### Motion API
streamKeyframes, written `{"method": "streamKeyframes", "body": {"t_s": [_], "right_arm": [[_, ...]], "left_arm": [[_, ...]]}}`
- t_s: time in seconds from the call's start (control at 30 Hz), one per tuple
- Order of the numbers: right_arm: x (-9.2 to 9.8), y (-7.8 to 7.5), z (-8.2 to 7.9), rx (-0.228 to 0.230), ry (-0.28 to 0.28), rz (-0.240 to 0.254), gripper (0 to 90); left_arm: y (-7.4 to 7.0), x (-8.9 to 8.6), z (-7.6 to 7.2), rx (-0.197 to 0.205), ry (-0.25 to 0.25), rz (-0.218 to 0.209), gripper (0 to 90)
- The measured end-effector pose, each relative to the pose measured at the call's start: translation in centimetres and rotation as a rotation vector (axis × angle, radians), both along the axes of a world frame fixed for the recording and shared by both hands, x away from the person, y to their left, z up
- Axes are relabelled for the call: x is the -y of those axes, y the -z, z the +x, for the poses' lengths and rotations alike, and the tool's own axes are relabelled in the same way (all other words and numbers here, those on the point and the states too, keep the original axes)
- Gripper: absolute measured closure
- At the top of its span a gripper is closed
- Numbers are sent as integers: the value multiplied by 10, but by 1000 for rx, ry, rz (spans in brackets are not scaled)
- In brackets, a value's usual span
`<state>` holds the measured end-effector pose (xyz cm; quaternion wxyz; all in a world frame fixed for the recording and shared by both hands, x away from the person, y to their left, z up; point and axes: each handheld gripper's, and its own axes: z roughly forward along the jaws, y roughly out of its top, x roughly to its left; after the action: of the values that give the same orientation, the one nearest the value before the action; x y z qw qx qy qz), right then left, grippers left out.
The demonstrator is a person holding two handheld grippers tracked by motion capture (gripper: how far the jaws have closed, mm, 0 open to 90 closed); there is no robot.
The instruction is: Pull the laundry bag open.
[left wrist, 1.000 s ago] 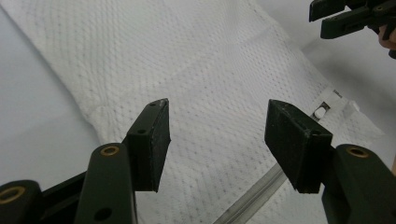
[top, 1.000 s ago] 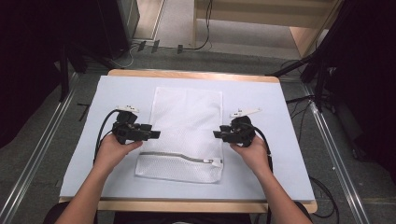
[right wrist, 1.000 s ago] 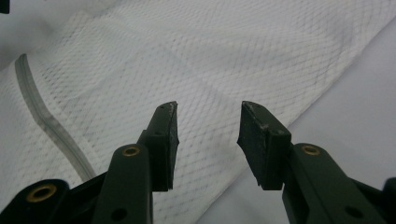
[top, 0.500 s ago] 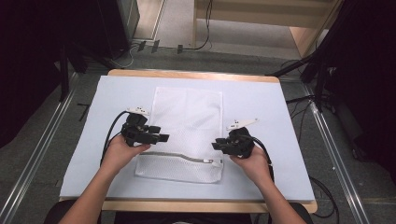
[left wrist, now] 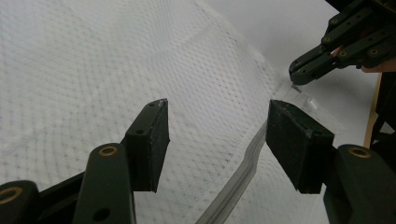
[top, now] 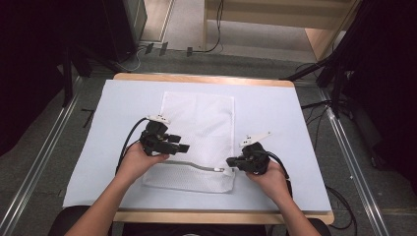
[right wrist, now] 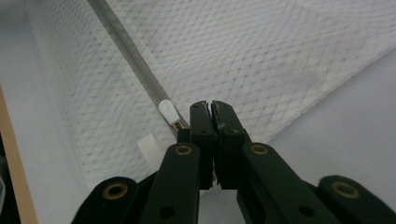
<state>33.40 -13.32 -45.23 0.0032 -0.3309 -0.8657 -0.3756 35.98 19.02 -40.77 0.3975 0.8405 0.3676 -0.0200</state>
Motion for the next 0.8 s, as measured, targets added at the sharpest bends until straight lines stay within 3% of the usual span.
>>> {"method": "streamKeyframes", "body": {"t_s": [0.17,0.3,0.57,0.8], "right_arm": [[1,6,0,-21,-34,13,900],[1,11,0,-35,-44,-6,900],[1,16,-4,-8,-77,-26,900],[2,18,-5,11,-93,-10,900]], "left_arm": [[2,11,0,4,42,-1,407],[5,21,0,-2,67,-4,413],[10,36,-1,-4,116,2,432],[16,49,-4,-22,151,14,503]]}}
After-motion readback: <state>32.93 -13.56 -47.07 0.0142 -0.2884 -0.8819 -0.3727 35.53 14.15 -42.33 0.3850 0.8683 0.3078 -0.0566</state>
